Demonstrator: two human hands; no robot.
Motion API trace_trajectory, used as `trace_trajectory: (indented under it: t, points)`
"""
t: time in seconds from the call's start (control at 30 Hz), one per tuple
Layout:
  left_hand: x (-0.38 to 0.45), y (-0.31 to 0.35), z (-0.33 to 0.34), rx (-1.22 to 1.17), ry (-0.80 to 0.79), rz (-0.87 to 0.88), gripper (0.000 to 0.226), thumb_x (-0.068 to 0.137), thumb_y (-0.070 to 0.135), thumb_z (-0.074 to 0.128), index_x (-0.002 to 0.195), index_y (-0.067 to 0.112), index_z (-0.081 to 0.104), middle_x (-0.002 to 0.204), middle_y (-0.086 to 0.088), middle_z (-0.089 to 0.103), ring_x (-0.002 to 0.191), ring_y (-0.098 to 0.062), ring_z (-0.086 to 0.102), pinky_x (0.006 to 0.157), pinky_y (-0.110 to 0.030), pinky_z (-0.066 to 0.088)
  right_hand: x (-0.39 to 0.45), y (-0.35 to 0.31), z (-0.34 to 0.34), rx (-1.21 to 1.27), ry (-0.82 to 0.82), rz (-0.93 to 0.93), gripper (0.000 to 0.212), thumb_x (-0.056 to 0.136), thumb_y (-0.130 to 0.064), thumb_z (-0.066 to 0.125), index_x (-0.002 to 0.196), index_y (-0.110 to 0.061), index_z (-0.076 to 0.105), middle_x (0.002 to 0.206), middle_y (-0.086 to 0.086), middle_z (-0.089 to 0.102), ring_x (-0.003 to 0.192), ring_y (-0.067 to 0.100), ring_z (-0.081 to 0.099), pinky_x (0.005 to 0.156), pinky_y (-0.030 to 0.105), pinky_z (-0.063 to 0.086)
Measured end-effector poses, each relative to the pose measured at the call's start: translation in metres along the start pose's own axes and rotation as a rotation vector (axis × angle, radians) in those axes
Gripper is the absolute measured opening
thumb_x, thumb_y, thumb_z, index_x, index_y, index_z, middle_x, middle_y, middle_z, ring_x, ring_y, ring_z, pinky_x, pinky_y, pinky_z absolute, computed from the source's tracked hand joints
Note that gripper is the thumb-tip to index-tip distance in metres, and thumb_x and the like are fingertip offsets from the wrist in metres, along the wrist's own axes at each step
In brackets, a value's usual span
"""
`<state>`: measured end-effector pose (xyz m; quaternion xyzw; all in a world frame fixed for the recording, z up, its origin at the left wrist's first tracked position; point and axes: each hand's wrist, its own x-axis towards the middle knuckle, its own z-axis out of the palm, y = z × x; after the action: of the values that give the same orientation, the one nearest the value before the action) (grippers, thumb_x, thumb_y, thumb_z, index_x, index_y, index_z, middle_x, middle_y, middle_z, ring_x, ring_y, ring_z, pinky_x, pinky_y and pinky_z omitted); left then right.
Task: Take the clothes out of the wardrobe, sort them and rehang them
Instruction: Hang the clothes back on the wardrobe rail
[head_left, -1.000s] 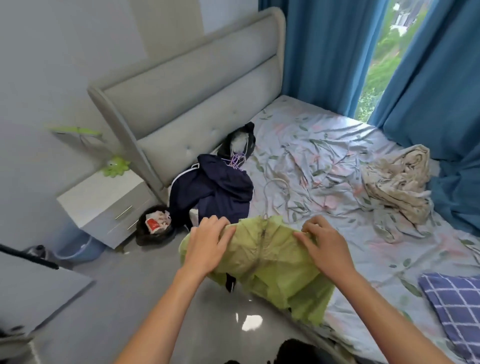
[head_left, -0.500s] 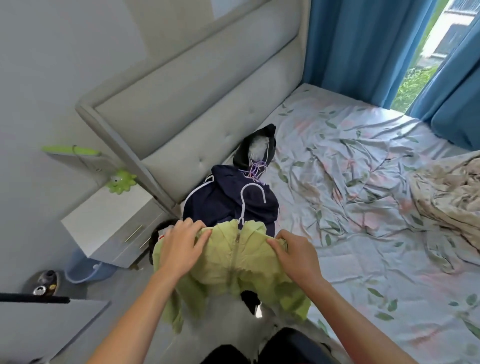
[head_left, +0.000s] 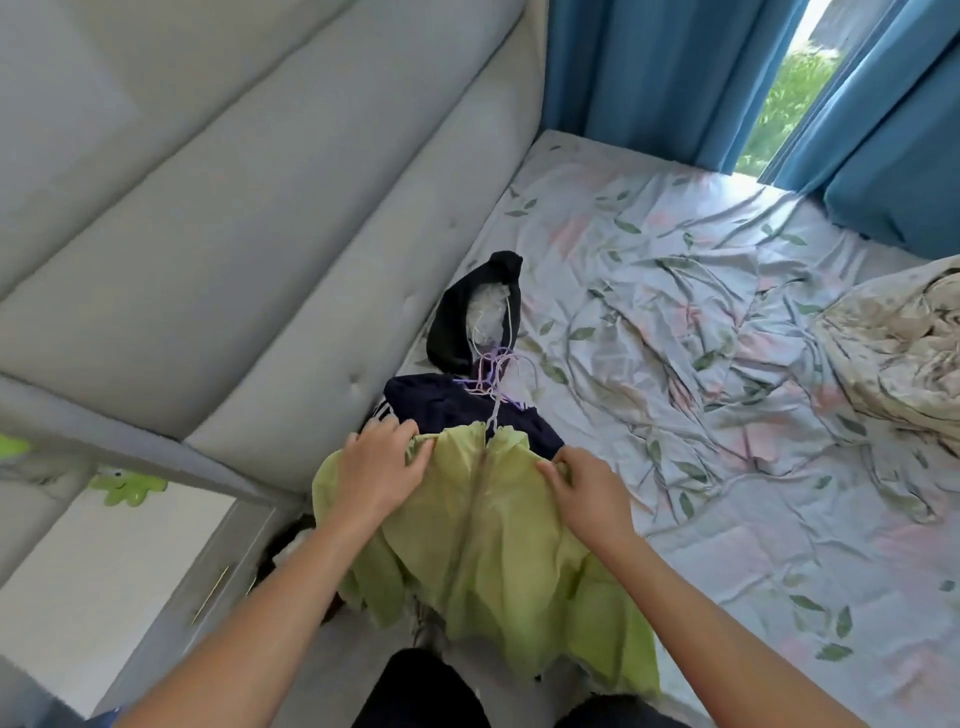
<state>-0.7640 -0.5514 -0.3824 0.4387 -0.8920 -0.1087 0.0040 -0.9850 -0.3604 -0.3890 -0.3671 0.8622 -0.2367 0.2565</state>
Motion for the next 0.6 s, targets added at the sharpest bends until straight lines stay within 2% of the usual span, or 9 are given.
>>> trace_trajectory:
  t: [0.1,0.27,0.37,0.5,0.6]
  points:
    - [0.071,-0.037,0.043,-0.013,-0.088,0.075,0.03,0.1,0.049,0.055,0.085,0.022,0.057,0.083,0.008,0.053,0.088,-0.024,0.058,0.071,-0.039,0.045,0.058,0.003,0.049,-0.018,-0.021,0.053,0.029,0.102,-0.051,0.056,0.085,-0.027,0.055,0.084,-0.01,0.056,0.078,0.012,0.054,0.065,0.034,0.045]
    - [0.172,-0.086,0.126,0.01,-0.187,0.211,0.031,0.102,0.045,0.055,0.084,0.02,0.052,0.084,0.005,0.058,0.093,-0.023,0.055,0.063,-0.037,0.04,0.154,0.038,0.134,-0.039,-0.019,0.102,0.031,0.098,-0.058,0.056,0.099,-0.027,0.057,0.099,-0.009,0.059,0.092,0.017,0.058,0.076,0.04,0.052]
    - [0.219,-0.099,0.18,-0.031,-0.231,0.257,0.024,0.099,0.037,0.058,0.088,0.015,0.058,0.094,-0.002,0.059,0.102,-0.028,0.056,0.074,-0.045,0.052,0.2,0.062,0.174,-0.093,0.013,0.133,0.041,0.098,-0.057,0.055,0.12,-0.023,0.058,0.118,-0.004,0.058,0.112,0.02,0.05,0.081,0.041,0.051]
    - [0.259,-0.1,0.224,-0.037,-0.254,0.311,0.023,0.092,0.031,0.063,0.096,0.009,0.071,0.123,-0.002,0.06,0.116,-0.027,0.053,0.091,-0.048,0.052,0.238,0.079,0.201,-0.163,-0.029,0.136,0.044,0.101,-0.053,0.053,0.134,-0.023,0.053,0.128,-0.001,0.06,0.123,0.025,0.042,0.08,0.04,0.045]
    - [0.273,-0.096,0.253,-0.091,-0.37,0.314,0.019,0.092,0.03,0.063,0.089,0.011,0.064,0.117,-0.004,0.056,0.114,-0.027,0.053,0.092,-0.047,0.05,0.254,0.09,0.221,-0.174,-0.032,0.153,0.042,0.1,-0.05,0.056,0.133,-0.023,0.054,0.126,0.0,0.062,0.124,0.027,0.039,0.079,0.041,0.045]
